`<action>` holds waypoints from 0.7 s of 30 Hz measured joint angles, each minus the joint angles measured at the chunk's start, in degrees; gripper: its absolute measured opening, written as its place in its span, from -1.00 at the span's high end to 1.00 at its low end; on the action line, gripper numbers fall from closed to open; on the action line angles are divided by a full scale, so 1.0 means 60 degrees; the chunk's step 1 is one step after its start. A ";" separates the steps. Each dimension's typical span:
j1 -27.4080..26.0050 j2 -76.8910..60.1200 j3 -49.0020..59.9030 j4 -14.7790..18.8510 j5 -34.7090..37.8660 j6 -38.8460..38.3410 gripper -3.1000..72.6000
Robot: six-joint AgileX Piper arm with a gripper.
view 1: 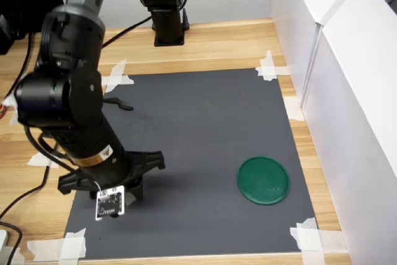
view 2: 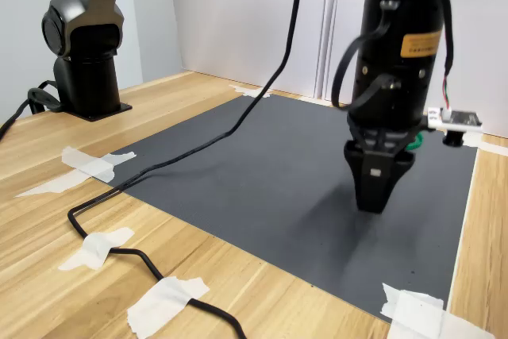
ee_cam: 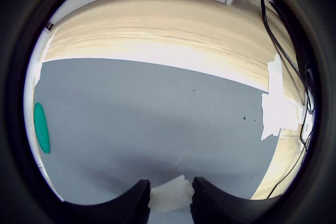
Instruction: Grasp a white terminal and put it on the green lid.
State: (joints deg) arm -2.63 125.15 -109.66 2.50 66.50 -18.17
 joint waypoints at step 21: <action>0.3688 -0.0996 0.0000 0.0561 0.0409 0.0322 0.15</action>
State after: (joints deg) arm 19.50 119.18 -109.66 5.86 68.96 -16.23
